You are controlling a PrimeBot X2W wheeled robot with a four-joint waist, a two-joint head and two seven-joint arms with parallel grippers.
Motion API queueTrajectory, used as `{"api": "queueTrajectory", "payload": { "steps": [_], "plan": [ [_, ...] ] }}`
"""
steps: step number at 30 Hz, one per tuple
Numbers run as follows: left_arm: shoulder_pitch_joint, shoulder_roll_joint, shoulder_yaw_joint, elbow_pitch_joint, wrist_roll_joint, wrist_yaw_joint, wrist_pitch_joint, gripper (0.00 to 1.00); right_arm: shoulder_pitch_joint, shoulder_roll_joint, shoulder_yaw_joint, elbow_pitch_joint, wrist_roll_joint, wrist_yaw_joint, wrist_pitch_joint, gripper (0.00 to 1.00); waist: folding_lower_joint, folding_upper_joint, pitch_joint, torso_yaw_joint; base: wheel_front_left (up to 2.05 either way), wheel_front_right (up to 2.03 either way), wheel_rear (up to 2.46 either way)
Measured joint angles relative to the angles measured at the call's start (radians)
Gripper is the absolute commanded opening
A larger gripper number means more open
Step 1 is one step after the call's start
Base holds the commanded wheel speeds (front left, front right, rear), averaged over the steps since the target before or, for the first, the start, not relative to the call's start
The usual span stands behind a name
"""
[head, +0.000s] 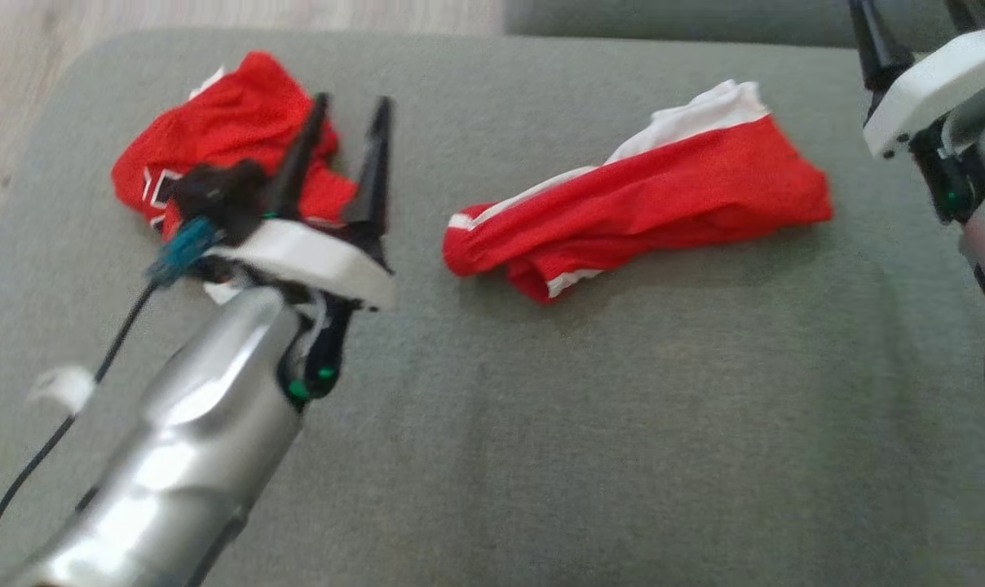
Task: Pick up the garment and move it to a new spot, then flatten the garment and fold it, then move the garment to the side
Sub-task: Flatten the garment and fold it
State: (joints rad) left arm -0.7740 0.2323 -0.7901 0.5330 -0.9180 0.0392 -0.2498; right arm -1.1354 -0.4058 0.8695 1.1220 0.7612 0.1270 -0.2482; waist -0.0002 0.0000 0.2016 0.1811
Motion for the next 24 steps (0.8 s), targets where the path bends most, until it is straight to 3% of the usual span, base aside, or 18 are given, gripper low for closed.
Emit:
{"api": "queueTrajectory", "payload": {
  "steps": [6,12,18,24],
  "plan": [
    [0.223,0.025,0.214,-0.179,0.165,0.04,-0.004,1.0,0.197,0.008,-0.352,-0.233,-0.119,0.0,-0.005,1.0,-0.0001,0.0,-0.08,-0.064,0.0,0.0,0.0],
    [0.448,0.001,0.323,-0.241,0.306,0.04,-0.005,1.0,0.54,0.154,-0.637,-0.415,-0.325,0.0,-0.007,1.0,0.0,0.0,-0.158,-0.117,0.0,0.0,0.0],
    [0.607,-0.063,0.403,-0.256,0.413,0.021,-0.006,1.0,0.837,0.326,-0.778,-0.554,-0.477,0.0,-0.007,1.0,-0.0001,0.0001,-0.214,-0.149,0.0,0.0,0.0],
    [0.703,-0.117,0.474,-0.249,0.488,-0.018,-0.005,1.0,0.998,0.35,-0.802,-0.612,-0.509,0.0,-0.007,1.0,0.0001,0.0001,-0.223,-0.161,0.0,0.0,0.0]
  ]
}}
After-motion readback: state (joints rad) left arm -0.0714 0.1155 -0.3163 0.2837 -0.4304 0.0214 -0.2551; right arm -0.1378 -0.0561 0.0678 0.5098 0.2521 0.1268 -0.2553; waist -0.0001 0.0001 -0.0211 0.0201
